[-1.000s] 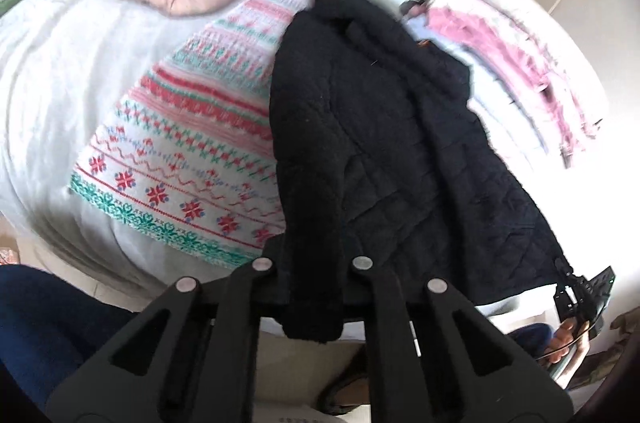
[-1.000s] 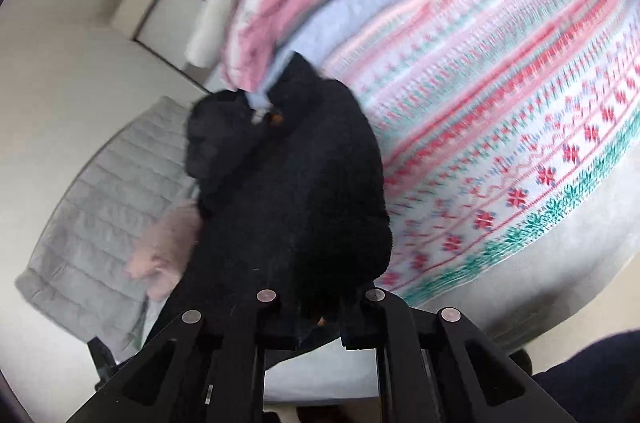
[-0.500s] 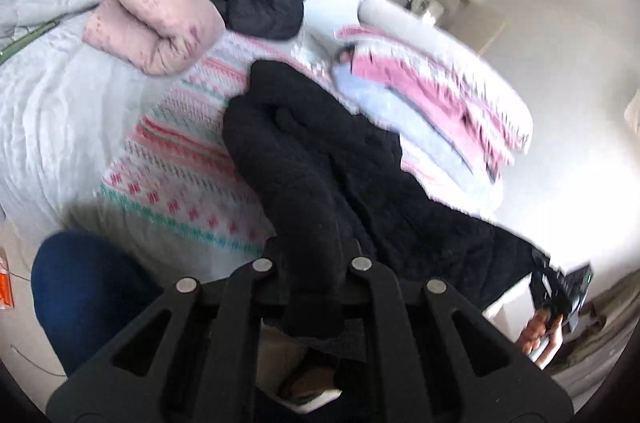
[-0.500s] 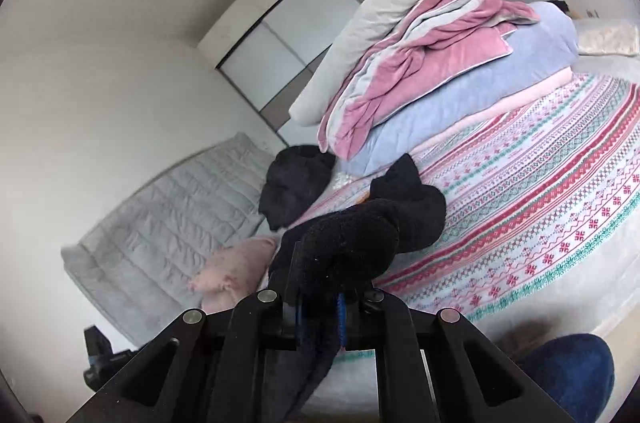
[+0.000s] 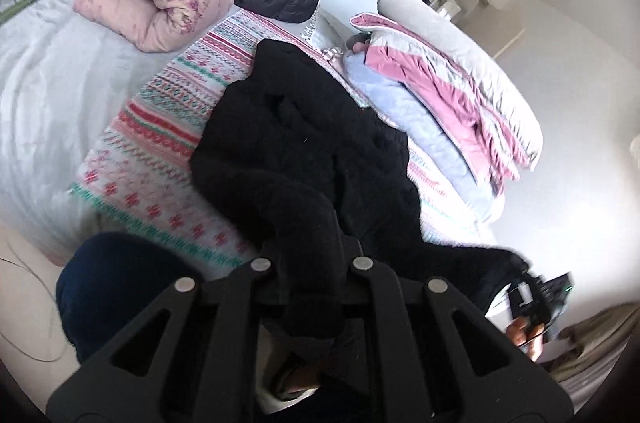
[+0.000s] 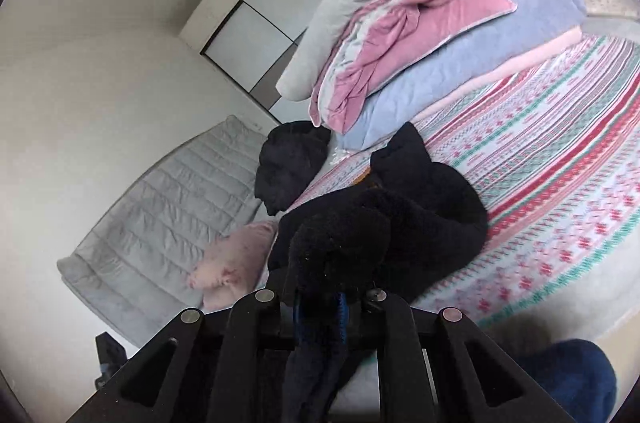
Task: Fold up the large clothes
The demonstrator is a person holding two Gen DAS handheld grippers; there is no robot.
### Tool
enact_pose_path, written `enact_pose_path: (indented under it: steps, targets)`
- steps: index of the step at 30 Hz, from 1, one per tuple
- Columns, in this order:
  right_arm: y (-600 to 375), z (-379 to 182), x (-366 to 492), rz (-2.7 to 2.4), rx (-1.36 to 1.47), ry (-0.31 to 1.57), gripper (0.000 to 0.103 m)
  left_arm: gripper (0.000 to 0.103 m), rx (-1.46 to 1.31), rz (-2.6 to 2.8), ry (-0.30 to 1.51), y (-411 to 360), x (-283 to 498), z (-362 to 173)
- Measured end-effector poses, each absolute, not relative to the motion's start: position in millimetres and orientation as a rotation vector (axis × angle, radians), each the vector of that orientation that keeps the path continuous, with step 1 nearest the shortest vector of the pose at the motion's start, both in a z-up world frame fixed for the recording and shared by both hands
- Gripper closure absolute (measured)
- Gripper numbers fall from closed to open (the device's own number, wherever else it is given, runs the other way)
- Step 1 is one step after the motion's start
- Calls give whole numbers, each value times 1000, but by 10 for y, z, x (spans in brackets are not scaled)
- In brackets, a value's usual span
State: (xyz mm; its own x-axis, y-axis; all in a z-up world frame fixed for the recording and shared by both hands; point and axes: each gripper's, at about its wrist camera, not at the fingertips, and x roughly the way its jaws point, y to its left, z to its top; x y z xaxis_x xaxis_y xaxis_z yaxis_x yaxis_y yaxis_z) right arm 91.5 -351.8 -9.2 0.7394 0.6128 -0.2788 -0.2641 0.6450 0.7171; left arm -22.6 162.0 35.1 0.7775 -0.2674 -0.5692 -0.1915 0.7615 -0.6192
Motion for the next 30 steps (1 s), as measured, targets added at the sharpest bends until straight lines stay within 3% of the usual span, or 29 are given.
enact_pose_path:
  steps: [8, 16, 19, 21, 22, 24, 26, 27, 30]
  targets:
    - [-3165, 206, 1969, 542, 728, 528, 90, 91, -794, -30, 656, 1801, 812, 700]
    - [-2794, 459, 3998, 395, 761, 588, 87, 85, -823, 64, 741, 2235, 2956, 824]
    - [-2859, 161, 4699, 260, 777, 644, 78, 70, -864, 63, 779, 2538, 3668, 394]
    - [-2970, -92, 4915, 184, 811, 693, 61, 63, -955, 88, 767, 2764, 3795, 99]
    - [-3042, -214, 4977, 173, 834, 716, 58, 59, -979, 91, 776, 2847, 3821, 8]
    - [-3190, -301, 5016, 195, 857, 740, 52, 58, -993, 84, 794, 2973, 3836, -34]
    - [-3312, -280, 4963, 181, 847, 715, 42, 35, -974, 107, 726, 3059, 3762, 39]
    - [-3352, -261, 4938, 165, 821, 702, 37, 30, -948, 137, 699, 3077, 3697, 73]
    - [-3274, -286, 4947, 185, 677, 744, 34, 25, -914, 118, 752, 3013, 3762, 15]
